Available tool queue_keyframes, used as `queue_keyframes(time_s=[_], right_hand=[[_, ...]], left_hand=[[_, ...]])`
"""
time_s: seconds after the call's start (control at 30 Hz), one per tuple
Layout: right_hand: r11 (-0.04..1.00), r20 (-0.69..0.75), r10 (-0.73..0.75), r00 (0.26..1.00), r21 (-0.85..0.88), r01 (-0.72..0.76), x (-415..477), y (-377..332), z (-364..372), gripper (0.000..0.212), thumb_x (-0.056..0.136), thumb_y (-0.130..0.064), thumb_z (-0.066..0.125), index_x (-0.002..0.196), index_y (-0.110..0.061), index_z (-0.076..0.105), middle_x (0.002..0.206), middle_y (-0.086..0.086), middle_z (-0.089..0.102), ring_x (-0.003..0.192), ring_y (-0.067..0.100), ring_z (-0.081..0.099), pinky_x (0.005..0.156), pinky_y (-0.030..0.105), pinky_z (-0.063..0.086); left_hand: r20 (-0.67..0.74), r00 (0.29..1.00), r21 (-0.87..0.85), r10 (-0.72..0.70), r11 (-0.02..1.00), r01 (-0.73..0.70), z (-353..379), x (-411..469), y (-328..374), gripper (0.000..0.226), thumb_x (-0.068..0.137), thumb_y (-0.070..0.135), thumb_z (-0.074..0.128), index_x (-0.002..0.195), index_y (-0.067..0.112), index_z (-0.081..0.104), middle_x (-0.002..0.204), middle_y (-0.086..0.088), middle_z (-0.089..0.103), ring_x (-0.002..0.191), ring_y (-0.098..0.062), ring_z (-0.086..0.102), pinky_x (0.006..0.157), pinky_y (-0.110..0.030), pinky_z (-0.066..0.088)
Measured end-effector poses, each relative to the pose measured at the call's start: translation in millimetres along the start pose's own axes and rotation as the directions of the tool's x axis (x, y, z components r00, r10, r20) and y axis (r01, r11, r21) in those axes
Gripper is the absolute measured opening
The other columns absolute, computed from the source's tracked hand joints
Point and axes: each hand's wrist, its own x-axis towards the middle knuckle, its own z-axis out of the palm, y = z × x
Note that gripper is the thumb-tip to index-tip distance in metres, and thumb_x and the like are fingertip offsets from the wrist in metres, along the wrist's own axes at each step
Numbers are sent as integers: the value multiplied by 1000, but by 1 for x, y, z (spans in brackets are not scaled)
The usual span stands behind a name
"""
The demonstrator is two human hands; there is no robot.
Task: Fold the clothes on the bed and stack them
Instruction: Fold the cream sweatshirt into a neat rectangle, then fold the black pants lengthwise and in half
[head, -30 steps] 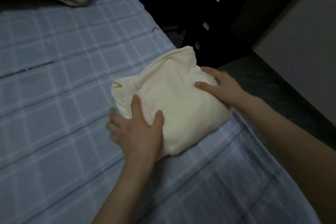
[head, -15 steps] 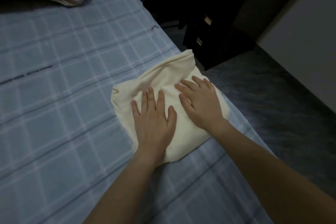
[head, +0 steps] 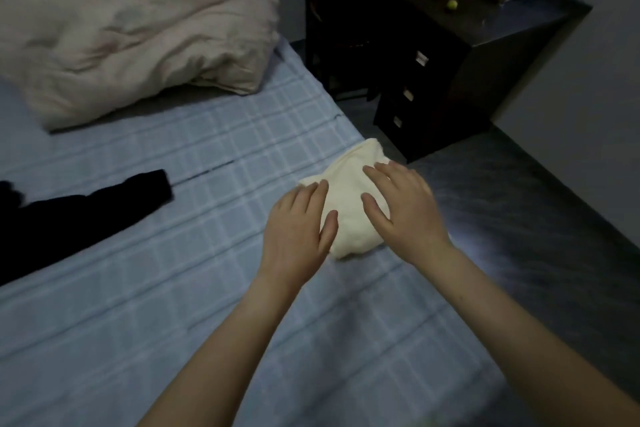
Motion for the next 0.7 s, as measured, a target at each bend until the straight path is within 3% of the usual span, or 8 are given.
queue_keyframes(time_s=[0.17, 0.3, 0.43, 0.57, 0.7], right_hand=[[999, -33, -45, 998, -3, 45, -111, -127, -54, 50, 96, -36, 49, 138, -11, 57, 140, 11, 57, 136, 35, 45, 113, 55, 31], [994, -24, -113, 993, 1, 113, -205, -213, -53, 51, 97, -41, 44, 136, -12, 59, 130, 11, 63, 124, 34, 55, 103, 53, 41], [991, 107, -128, 986, 57, 123, -302, -283, -12, 50, 93, -41, 46, 128, -9, 65, 107, 10, 69, 99, 32, 64, 88, 45, 50], [984, 266, -175, 948, 80, 160, -369, -338, 21, 55, 92, -44, 42, 128, -10, 66, 111, 9, 70, 102, 32, 66, 89, 45, 51], [972, 276, -229, 933, 117, 204, -385, -386, 32, 56, 92, -45, 40, 128, -9, 65, 112, 10, 69, 104, 33, 65, 89, 46, 50]], left_hand=[[-52, 997, 81, 63, 995, -59, -125, -119, 15, 49, 97, 34, 44, 134, 4, 56, 129, -12, 62, 118, -32, 58, 97, -44, 46], [4, 998, 96, 61, 993, -62, -186, -249, 5, 49, 97, 34, 45, 134, 5, 56, 130, -12, 62, 119, -32, 57, 100, -45, 46], [122, 991, 81, -50, 996, 41, -211, -394, -20, 42, 91, 27, 59, 126, 4, 63, 121, -11, 66, 107, -30, 64, 92, -39, 52], [189, 970, 110, -155, 985, 135, -237, -504, -40, 41, 85, 27, 64, 120, 6, 67, 114, -8, 69, 98, -27, 68, 86, -34, 56], [55, 960, 114, -275, 957, 268, -277, -548, -56, 45, 93, 32, 48, 125, 5, 64, 117, -9, 68, 103, -27, 66, 90, -37, 54]])
